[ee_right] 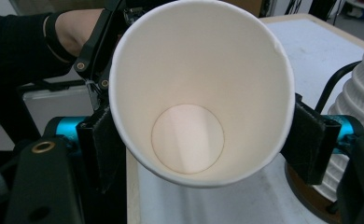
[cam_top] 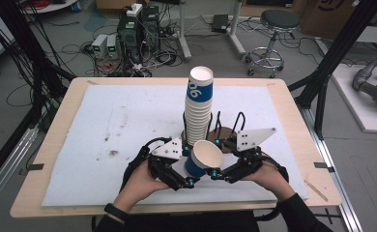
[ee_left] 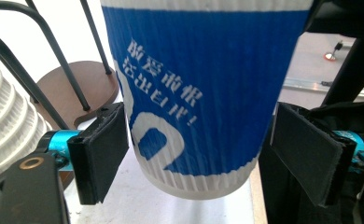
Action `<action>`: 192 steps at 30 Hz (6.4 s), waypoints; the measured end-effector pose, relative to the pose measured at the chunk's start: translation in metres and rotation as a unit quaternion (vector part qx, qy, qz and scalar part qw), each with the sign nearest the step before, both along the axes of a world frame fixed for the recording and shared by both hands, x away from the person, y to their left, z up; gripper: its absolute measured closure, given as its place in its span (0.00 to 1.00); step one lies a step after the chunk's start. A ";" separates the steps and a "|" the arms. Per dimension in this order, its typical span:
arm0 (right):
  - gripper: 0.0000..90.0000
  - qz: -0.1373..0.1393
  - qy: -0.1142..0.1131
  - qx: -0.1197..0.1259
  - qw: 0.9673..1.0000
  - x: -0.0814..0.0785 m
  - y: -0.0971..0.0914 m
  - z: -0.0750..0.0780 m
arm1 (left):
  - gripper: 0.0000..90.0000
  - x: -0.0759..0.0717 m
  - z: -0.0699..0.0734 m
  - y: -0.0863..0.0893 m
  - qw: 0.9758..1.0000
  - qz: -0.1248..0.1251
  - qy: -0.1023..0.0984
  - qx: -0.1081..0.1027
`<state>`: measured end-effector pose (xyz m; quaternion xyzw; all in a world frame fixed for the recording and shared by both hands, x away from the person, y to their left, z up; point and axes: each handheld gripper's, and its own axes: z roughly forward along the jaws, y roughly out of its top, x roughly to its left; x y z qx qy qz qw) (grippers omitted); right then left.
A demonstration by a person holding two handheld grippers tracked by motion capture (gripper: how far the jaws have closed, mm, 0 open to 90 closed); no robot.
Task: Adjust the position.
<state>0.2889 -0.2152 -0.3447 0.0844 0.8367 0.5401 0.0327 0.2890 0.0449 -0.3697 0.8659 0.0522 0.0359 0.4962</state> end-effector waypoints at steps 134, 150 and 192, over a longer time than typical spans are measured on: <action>0.28 0.006 0.003 0.073 0.997 -0.010 0.028 -0.035 | 0.27 -0.010 0.023 0.011 0.975 0.022 0.015 -0.219; 0.30 0.005 0.008 0.107 0.994 -0.012 0.027 -0.027 | 0.24 -0.011 0.022 0.009 0.975 0.012 0.017 -0.220; 0.23 -0.045 -0.014 0.079 0.996 -0.003 0.000 -0.024 | 0.24 -0.004 0.023 0.035 0.978 0.047 -0.003 -0.203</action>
